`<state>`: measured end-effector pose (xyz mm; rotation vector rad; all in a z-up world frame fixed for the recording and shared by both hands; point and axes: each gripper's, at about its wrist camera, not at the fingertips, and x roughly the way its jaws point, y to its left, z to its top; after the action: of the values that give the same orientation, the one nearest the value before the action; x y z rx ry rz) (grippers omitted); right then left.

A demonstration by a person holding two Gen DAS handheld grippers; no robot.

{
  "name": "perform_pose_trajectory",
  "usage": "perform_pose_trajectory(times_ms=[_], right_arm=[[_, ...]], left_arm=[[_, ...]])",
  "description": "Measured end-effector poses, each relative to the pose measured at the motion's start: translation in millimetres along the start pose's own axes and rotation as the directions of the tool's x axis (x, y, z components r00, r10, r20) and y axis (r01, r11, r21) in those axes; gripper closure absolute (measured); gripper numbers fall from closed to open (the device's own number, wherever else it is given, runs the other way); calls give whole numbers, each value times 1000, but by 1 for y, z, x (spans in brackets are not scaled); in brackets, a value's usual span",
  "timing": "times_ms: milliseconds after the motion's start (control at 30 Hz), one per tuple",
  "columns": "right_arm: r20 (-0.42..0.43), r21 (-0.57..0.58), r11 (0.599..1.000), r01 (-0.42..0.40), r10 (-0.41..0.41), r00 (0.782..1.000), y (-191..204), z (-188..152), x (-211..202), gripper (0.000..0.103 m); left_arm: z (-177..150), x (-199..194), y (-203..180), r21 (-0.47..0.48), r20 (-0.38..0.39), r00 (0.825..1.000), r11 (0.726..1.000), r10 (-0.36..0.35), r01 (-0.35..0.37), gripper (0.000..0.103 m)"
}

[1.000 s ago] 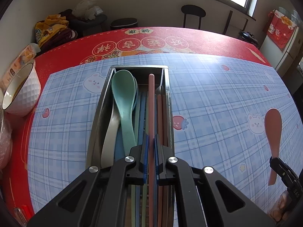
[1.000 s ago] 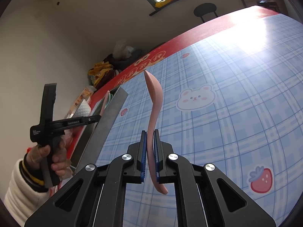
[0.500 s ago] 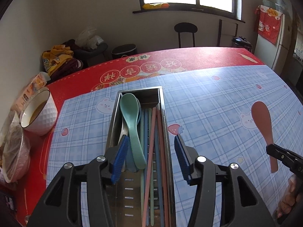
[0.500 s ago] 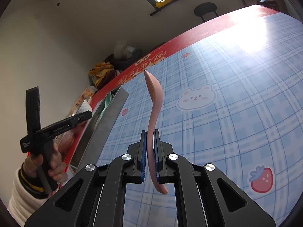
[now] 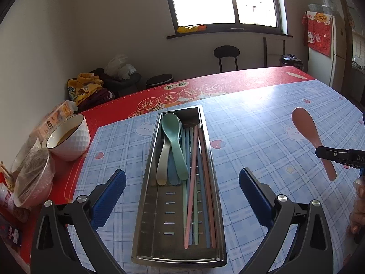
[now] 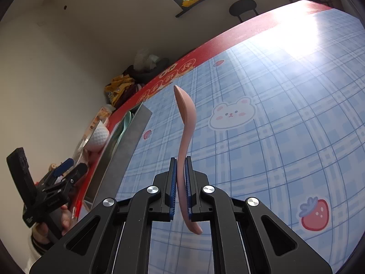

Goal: Organize utensils
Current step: 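Lower the pink spoon into the steel tray and open the right tool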

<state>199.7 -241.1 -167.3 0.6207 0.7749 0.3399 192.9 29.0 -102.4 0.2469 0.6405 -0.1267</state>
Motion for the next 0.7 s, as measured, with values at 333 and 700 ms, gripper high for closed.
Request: perform_pose_trajectory(times_ms=[333,700], right_arm=[[-24,-32,998,50,-50,998,11,-1,10,96],[-89,-85,987,139,-146,985,41,9,33,96]], left_arm=[[-24,-6,32,-94,71,997,995,27,-20,6],[-40,3,73,-252,114,992,965,-48,75,6]])
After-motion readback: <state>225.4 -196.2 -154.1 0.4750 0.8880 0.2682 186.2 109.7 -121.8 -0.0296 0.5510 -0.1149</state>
